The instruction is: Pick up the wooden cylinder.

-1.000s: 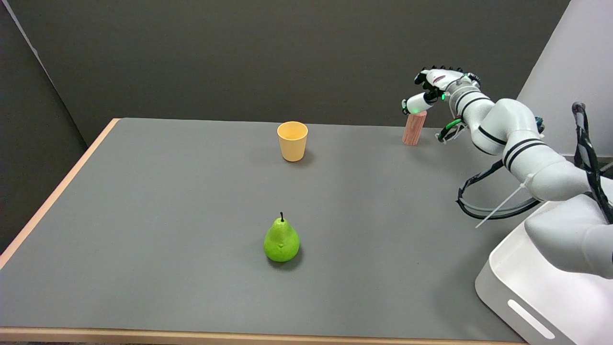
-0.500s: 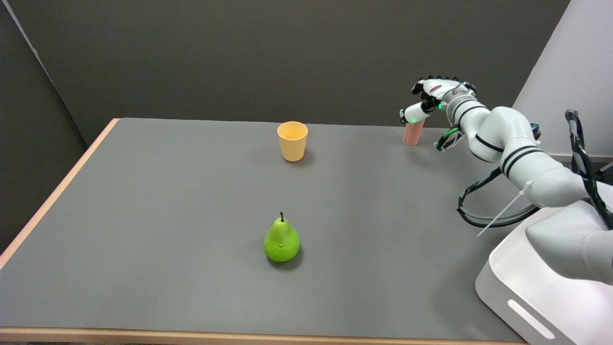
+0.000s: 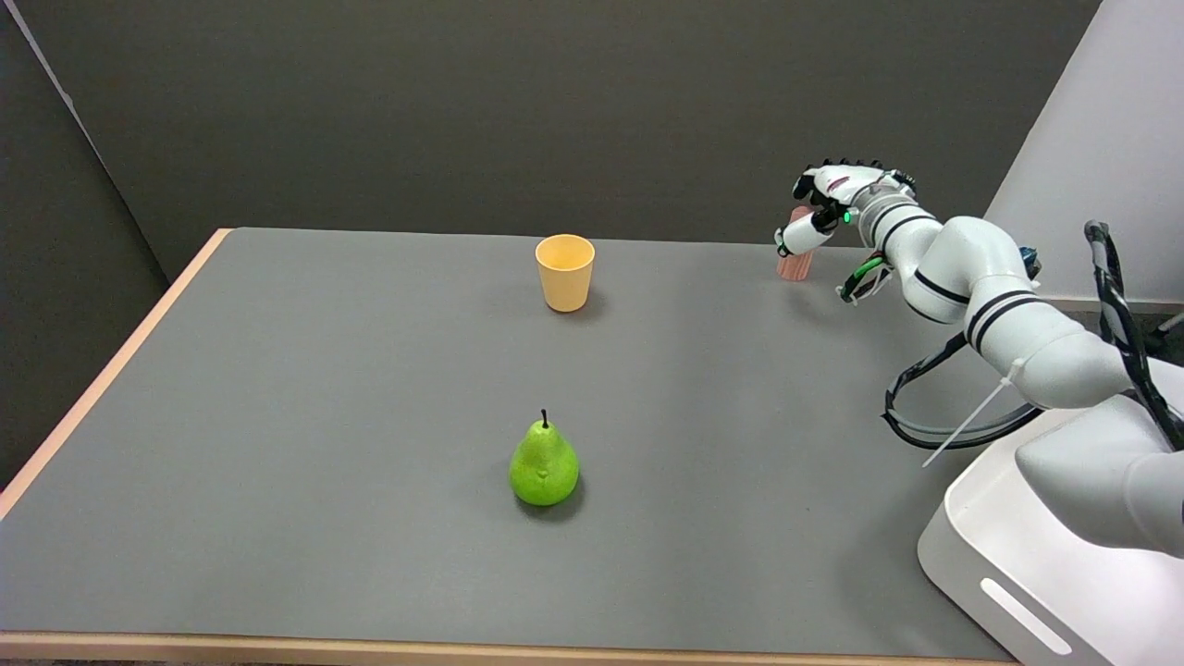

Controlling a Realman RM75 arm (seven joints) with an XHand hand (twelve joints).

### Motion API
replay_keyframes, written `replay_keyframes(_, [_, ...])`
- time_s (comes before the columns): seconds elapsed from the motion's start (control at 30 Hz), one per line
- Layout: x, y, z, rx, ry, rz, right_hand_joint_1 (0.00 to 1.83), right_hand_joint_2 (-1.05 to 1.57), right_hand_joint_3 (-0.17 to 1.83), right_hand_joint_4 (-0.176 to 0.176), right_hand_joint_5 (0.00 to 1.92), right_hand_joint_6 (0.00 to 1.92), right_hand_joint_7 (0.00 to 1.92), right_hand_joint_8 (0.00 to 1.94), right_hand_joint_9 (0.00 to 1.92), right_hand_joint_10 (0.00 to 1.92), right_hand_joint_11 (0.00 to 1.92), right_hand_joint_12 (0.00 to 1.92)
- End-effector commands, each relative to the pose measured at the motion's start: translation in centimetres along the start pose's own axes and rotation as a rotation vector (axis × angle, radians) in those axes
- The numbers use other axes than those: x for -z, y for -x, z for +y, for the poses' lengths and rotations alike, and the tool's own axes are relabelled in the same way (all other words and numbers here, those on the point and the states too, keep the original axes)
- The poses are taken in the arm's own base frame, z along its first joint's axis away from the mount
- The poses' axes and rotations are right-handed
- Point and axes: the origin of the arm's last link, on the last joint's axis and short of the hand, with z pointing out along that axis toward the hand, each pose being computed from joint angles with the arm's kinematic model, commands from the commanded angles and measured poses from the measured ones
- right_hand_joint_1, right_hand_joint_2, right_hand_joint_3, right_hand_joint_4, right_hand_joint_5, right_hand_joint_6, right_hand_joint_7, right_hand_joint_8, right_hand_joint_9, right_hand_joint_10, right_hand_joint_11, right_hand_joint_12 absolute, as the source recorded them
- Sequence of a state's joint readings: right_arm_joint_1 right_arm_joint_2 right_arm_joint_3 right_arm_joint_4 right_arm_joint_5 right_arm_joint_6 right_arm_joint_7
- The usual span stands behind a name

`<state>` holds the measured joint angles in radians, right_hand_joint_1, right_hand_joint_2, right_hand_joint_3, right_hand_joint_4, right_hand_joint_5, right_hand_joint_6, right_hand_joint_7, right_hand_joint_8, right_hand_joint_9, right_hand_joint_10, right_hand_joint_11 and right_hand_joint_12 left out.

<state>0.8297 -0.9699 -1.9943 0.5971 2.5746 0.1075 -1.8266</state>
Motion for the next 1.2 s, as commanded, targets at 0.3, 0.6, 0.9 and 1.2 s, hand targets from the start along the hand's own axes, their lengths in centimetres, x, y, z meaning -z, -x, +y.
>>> replay_keyframes(0.3, [0.2, 1.4, -0.4, 0.008, -0.012, -0.024, 0.72, 0.69, 1.0, 0.022, 0.32, 0.63, 0.43, 0.51, 0.36, 0.85, 0.21, 1.33])
replay_keyframes(0.6, [0.1, 1.5, -1.2, 0.009, -0.037, -0.025, 0.85, 0.74, 0.95, 0.017, 0.37, 0.8, 0.49, 0.53, 0.43, 0.94, 0.25, 1.4])
replay_keyframes(0.9, [-0.2, 1.2, -1.7, 0.033, -0.056, -0.019, 1.13, 1.26, 0.14, -0.09, 0.47, 1.69, 0.75, 1.42, 0.66, 1.24, 0.47, 1.81])
replay_keyframes(1.2, [-0.4, 1.2, -2.9, 0.077, -0.093, -0.016, 1.12, 1.36, -0.02, -0.136, 0.44, 1.64, 0.74, 1.58, 0.73, 1.46, 0.32, 1.92])
